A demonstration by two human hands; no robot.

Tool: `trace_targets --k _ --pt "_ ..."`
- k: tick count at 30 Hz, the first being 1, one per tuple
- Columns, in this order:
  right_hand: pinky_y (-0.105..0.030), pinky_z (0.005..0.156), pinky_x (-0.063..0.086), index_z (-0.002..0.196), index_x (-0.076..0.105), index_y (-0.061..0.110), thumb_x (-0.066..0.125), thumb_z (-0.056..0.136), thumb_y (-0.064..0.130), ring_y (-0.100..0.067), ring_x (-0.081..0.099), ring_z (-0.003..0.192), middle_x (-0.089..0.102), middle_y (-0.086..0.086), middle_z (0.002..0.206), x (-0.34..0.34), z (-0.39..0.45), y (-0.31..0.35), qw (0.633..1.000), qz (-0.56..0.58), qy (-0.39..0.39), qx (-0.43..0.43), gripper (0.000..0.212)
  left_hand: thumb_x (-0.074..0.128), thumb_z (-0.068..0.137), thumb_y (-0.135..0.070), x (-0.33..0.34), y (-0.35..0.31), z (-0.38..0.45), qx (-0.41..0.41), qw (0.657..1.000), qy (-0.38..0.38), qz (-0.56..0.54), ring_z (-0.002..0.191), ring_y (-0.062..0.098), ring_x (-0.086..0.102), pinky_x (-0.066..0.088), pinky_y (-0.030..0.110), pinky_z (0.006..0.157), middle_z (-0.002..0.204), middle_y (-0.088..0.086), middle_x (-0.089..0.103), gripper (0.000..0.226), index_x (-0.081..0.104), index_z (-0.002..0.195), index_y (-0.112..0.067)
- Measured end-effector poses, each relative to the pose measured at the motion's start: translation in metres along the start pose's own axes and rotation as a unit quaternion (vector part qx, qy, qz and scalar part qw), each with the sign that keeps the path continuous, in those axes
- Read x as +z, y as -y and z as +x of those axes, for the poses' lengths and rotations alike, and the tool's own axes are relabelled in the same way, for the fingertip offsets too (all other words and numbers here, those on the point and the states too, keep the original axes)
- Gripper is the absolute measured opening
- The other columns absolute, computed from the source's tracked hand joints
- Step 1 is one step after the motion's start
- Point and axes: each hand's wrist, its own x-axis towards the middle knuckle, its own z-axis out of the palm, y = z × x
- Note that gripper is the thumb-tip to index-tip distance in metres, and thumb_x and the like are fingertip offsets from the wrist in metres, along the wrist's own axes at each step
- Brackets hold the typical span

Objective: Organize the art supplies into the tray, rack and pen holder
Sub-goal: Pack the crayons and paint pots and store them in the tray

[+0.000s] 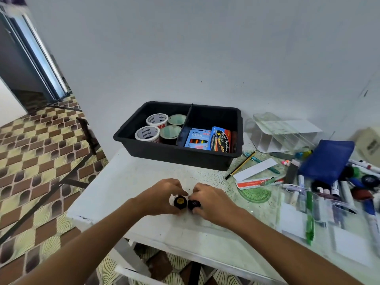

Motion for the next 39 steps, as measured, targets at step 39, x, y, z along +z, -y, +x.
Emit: trace_targets --k 39 --pt "-0.035 0.084 0.048 0.110 0.067 0.017 0.059 0.089 0.022 -0.020 0.060 0.099 0.065 -0.002 0.110 -0.078 -0.167 -0.154 0.943 0.064 -0.198 0.260 0.024 0.058 0.080 -0.046 0.036 -0.165 0.157 0.196 0.980 -0.017 -0.017 0.087 0.009 0.056 0.045 0.028 0.079 0.096 -0.005 0.063 0.039 0.069 0.107 -0.020"
